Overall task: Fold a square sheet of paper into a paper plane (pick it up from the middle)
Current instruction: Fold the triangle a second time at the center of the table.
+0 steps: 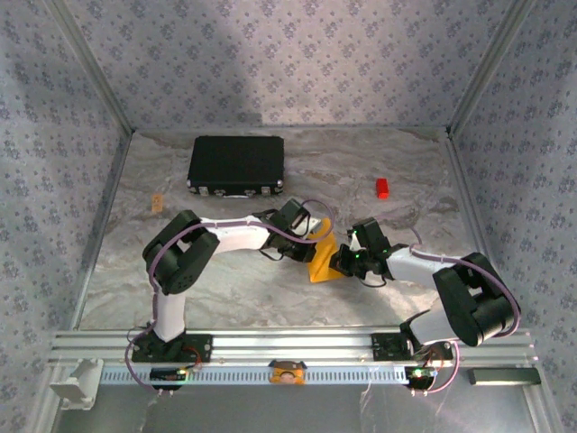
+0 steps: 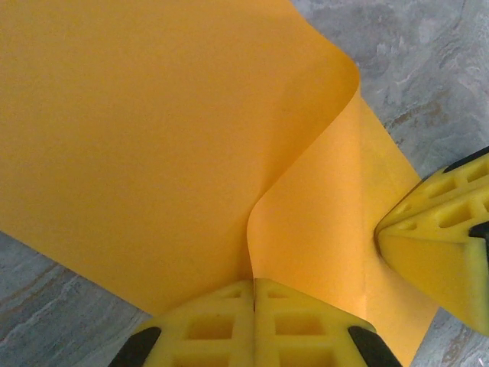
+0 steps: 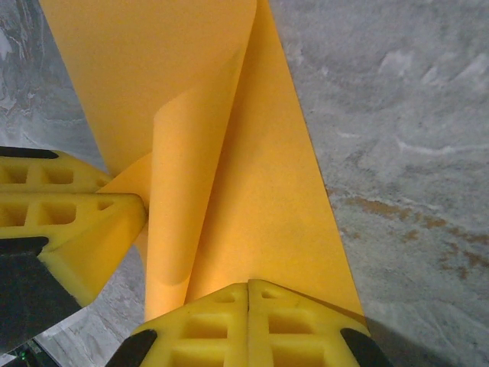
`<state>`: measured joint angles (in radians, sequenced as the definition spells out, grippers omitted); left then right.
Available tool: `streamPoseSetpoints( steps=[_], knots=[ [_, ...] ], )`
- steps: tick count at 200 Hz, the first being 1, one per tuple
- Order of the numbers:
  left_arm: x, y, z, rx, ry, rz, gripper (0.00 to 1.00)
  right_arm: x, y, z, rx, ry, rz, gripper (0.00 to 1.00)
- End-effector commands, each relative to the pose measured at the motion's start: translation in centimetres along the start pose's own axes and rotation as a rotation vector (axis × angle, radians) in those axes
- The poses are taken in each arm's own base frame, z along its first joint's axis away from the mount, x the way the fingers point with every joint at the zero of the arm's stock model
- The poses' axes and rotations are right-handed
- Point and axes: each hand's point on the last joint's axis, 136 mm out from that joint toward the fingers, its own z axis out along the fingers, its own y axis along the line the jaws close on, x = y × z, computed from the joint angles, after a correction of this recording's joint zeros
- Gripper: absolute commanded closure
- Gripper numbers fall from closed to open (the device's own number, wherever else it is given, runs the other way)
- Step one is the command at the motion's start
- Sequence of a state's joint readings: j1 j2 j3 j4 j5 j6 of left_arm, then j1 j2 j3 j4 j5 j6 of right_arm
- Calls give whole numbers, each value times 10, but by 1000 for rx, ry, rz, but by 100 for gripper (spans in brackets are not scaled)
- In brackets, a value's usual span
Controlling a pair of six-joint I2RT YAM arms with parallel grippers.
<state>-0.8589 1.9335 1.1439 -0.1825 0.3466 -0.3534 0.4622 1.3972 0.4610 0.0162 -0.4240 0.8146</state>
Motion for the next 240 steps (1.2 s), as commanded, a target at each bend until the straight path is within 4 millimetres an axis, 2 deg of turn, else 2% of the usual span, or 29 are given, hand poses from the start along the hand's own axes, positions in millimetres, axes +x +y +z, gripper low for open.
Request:
streamPoseSetpoints(
  steps=[1, 51, 111, 187, 228, 240],
  knots=[
    [3, 6, -1, -27, 7, -13, 98, 16, -34, 2, 118, 42, 45, 94],
    [7, 7, 4, -13, 21, -27, 100, 12, -28, 2, 93, 28, 41, 94],
    [11, 10, 6, -15, 22, -36, 100, -17, 16, -15, -65, -91, 7, 98],
    [11, 9, 6, -15, 23, -35, 100, -27, 54, -8, -191, -90, -40, 100],
    [12, 10, 6, -17, 29, -32, 100, -27, 56, 3, -200, -56, -32, 100],
    [12, 11, 6, -19, 30, -34, 100, -25, 47, 9, -168, -37, 0, 100]
  ],
)
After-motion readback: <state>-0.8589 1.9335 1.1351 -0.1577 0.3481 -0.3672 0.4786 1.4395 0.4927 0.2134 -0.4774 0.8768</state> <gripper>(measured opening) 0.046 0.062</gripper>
